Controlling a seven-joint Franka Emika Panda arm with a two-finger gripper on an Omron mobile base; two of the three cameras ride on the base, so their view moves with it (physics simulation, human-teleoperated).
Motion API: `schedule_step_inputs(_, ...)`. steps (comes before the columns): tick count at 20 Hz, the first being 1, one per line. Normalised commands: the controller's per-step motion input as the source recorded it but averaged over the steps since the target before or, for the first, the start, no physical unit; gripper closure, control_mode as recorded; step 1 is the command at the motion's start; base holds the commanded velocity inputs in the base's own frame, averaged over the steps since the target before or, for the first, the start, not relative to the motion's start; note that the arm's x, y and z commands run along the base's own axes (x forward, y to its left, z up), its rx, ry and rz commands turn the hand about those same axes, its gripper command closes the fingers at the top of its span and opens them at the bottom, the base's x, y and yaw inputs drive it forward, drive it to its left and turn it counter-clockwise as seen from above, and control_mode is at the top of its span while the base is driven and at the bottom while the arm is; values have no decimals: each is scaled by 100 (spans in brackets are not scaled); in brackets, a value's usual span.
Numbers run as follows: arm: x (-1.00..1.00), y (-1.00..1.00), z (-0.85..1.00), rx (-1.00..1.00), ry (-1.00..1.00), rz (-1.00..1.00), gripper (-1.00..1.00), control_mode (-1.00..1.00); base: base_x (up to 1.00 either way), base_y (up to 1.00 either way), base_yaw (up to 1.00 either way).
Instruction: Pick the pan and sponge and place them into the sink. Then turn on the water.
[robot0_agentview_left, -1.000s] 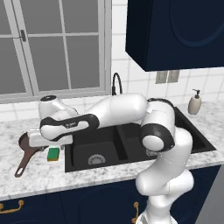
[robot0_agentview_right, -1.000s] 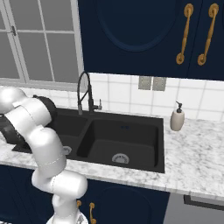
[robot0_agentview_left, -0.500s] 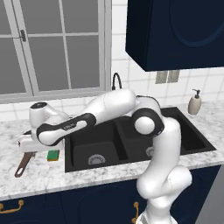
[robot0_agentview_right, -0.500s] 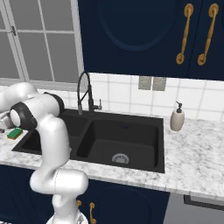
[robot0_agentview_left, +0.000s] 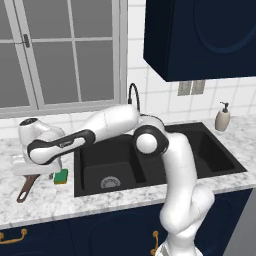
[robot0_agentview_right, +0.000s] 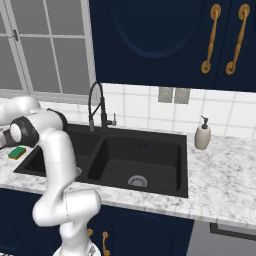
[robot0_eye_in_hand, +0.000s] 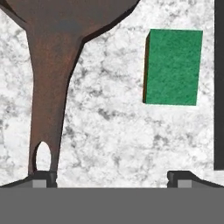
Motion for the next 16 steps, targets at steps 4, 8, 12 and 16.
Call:
schedule_step_inputs(4, 15, 28, -26, 0, 0, -7, -100, -100, 0, 0, 0)
schedule_step_inputs(8, 18, 21, -36, 0, 0, -6, -100, -100, 0, 0, 0)
schedule_step_inputs(12, 28, 3, -31, 0, 0, -5, -100, -100, 0, 0, 0)
schedule_step_inputs(16, 30, 1, -23, 0, 4, -4, -100, -100, 0, 0, 0)
